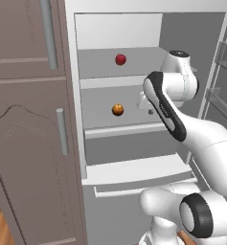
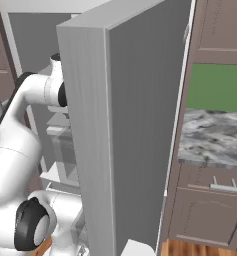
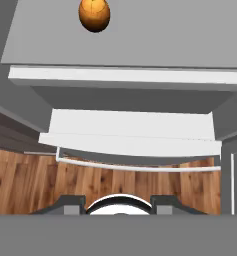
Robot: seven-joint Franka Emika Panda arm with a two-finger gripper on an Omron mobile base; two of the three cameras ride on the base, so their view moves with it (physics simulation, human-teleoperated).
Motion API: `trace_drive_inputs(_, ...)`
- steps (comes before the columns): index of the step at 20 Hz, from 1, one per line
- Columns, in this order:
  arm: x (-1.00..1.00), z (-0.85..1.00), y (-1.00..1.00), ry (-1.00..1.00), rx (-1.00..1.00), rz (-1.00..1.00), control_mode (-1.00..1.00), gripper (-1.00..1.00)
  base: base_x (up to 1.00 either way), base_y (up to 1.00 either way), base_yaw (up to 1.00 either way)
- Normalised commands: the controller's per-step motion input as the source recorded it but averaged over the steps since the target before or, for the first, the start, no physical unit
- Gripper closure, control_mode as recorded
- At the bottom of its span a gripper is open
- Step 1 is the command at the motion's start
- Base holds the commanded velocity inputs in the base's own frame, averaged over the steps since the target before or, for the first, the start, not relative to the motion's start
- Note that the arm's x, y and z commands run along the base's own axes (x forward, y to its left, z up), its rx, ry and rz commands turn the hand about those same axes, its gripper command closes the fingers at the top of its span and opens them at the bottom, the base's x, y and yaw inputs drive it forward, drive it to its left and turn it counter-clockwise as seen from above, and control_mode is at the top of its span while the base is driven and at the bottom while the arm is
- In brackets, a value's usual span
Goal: Pick the apple and orange from the fridge and place them inside the tupperware on the counter.
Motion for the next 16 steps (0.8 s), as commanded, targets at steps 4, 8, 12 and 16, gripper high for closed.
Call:
trace_drive_inputs(4,-0.06,-0.02,0.02,0.00,0.00,0.00,-1.00,-1.00,0.00,0.00,0.00)
trace_drive_inputs(8,-0.13,-0.25,0.18,-0.02,-0.01,0.00,-1.00,-1.00,0.00,0.00,0.00)
trace_drive_inputs(12,-0.12,-0.27,0.39,-0.08,-0.03,0.00,-1.00,-1.00,0.00,0.00,0.00)
trace_drive_inputs(16,0.00,-0.24,0.48,-0.13,-0.02,0.00,-1.00,-1.00,0.00,0.00,0.00)
